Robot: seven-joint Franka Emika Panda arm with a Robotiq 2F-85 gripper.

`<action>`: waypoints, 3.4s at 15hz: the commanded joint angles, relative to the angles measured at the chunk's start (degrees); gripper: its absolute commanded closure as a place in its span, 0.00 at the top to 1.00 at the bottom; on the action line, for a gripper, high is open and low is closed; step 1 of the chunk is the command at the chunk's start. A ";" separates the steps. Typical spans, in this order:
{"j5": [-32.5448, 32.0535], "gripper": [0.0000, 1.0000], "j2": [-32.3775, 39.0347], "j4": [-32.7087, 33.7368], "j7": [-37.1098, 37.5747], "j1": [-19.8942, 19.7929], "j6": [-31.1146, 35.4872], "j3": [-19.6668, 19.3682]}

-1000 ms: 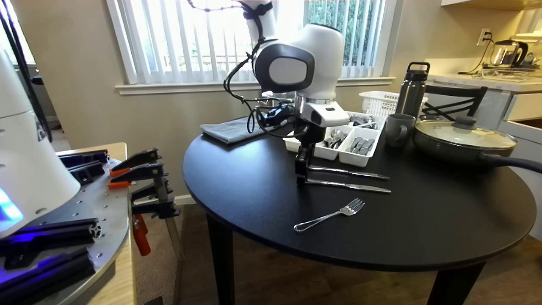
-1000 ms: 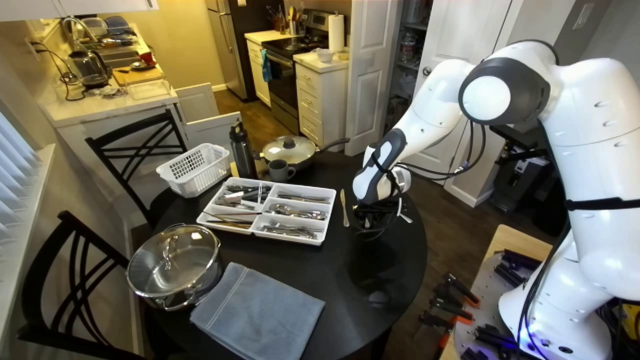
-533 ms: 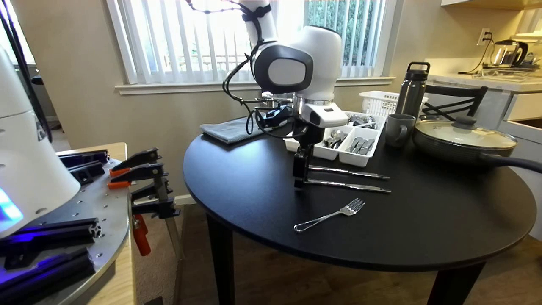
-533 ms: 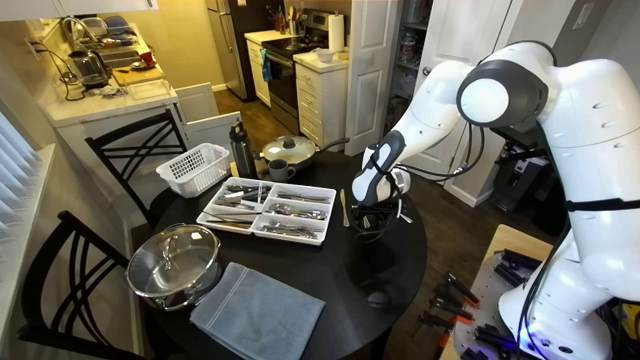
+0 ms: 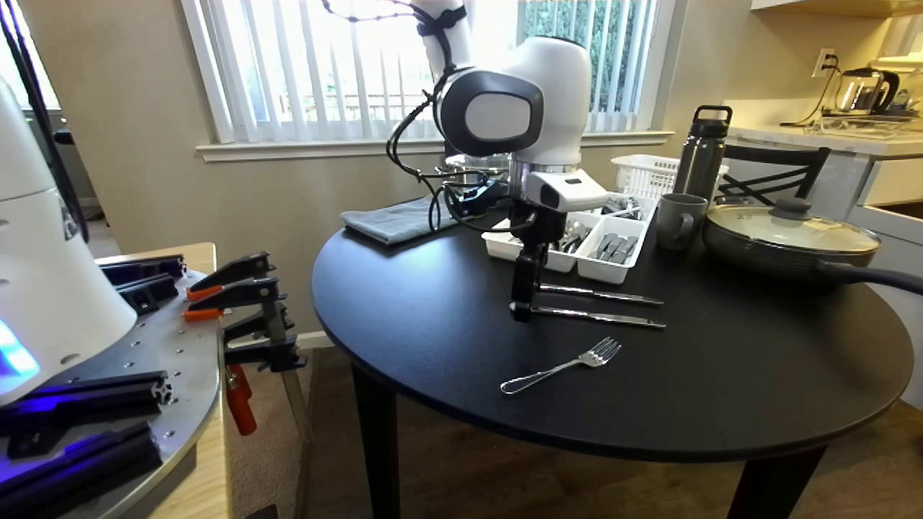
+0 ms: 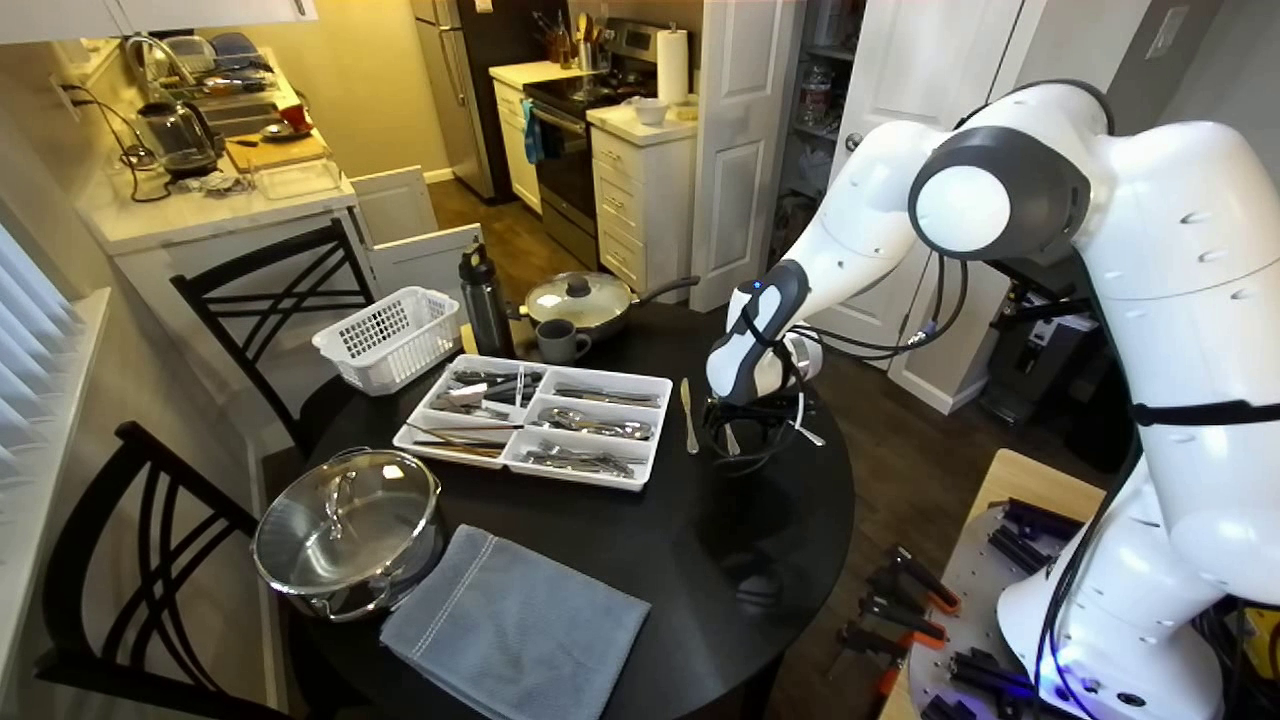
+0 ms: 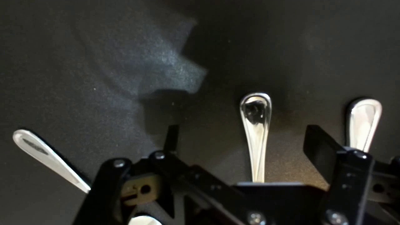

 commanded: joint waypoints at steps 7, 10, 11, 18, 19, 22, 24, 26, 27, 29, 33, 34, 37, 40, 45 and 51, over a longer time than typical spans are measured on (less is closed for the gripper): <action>-1.94 0.34 3.25 2.70 1.33 1.95 -0.36 -1.89; -1.87 0.16 3.36 2.99 1.25 2.05 -0.11 -1.75; -1.90 0.10 3.34 3.07 1.26 2.16 -0.06 -1.76; -1.08 0.05 2.04 2.15 2.68 3.05 0.35 -1.97; -0.98 0.05 0.84 0.71 3.63 3.55 0.99 -2.61; -3.54 0.05 -4.13 -5.29 7.94 8.57 3.47 -7.95; -9.45 0.05 -7.80 -9.39 10.50 15.92 4.41 -14.64; -17.58 0.05 -10.40 -11.42 14.91 24.50 3.72 -22.59; -22.41 0.05 -11.11 -11.28 17.71 29.14 2.60 -26.89; -31.02 0.05 -12.55 -10.13 22.42 36.31 -0.32 -32.89; -40.52 0.05 -14.51 -6.17 25.82 40.15 -5.83 -33.96; -41.66 0.05 -14.81 -5.37 25.77 39.39 -6.60 -32.63; -44.12 0.05 -15.25 -4.06 25.70 36.73 -7.44 -29.10; -44.41 0.05 -15.05 -4.33 25.36 32.31 -5.75 -25.01; -32.90 0.57 -9.83 -7.54 12.57 10.95 17.16 -7.62; -26.16 0.95 0.06 -7.02 0.37 -16.07 30.45 19.83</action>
